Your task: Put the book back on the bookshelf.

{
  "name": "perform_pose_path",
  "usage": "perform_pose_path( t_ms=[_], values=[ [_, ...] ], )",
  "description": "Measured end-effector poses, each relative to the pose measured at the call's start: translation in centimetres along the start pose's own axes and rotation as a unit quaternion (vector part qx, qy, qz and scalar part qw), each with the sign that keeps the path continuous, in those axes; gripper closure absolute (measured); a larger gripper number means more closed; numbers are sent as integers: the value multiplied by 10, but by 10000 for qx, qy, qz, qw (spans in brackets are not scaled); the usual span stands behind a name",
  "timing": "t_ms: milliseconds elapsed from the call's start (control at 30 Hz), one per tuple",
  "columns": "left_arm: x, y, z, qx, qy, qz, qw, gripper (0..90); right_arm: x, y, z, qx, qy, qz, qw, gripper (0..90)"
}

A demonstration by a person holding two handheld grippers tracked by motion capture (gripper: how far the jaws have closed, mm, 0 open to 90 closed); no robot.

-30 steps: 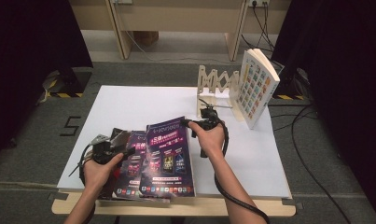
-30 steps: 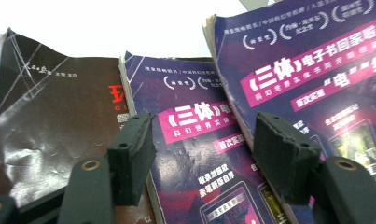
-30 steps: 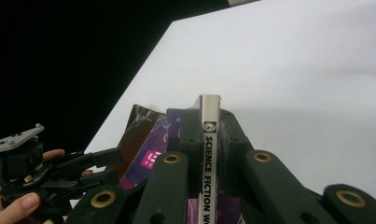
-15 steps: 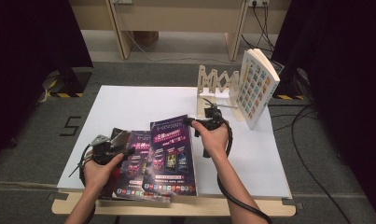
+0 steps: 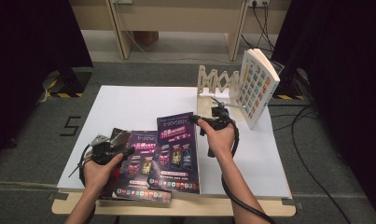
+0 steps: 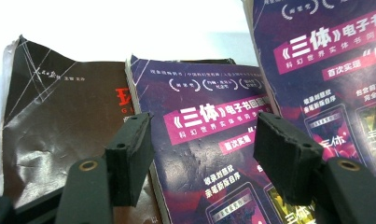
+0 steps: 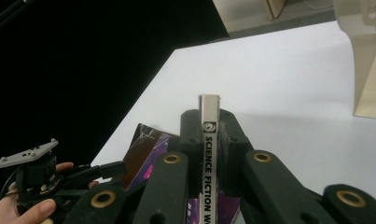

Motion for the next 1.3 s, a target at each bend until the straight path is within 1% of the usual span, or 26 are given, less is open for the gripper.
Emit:
perform_pose_path(
  t_ms=[200,300,533,633,733,867,900,933,967,1000,1067,1133,1167,1300],
  values=[
    [0,0,0,1,-2,-9,10000,365,-8,1,-6,-115,165,73,9998,836],
    [0,0,0,4,5,-14,10000,365,-12,3,-8,-77,189,80,9998,836],
    [0,0,0,-11,14,-20,10000,365,-19,5,-12,-131,313,114,9994,836],
    [-1,-1,-1,-7,69,-48,10000,368,-22,5,-14,-115,376,120,9992,836],
    [-1,-2,-2,-2,72,-57,10000,368,-26,6,-16,-132,444,145,9988,836],
    [-1,-2,-2,1,70,-61,10000,368,-32,7,-20,-171,548,160,9982,836],
    [-1,-1,-2,-2,69,-56,10000,368,-34,7,-21,-126,566,154,9982,836],
    [-1,-1,-2,-3,66,-56,10000,368,-36,8,-23,-167,611,170,9978,836],
    [-1,-2,-1,-1,63,-57,10000,368,-38,7,-24,-136,626,170,9978,836],
    [-1,-2,-2,-1,67,-60,10000,368,-39,8,-25,-172,661,181,9975,836],
    [-1,-2,-2,-3,74,-68,9999,368,-42,7,-26,-102,686,189,9974,836],
    [-1,-2,-2,-9,81,-68,9999,368,-44,9,-29,-184,753,215,9968,836],
    [-1,-2,-2,-9,83,-67,9999,368,-46,9,-29,-152,755,211,9968,836],
    [-1,-2,-2,-8,83,-70,9999,368,-52,11,-34,-186,885,265,9955,836]
  ],
)
Point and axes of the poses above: each handheld gripper's, and its own axes: x roughly forward along the jaws, z roughly out of its underside, y roughly to its right, the point moved 9 cm from there along x, roughly forward along the jaws, and after that the axes turned 3 degrees about z, right-handed, at the moved point
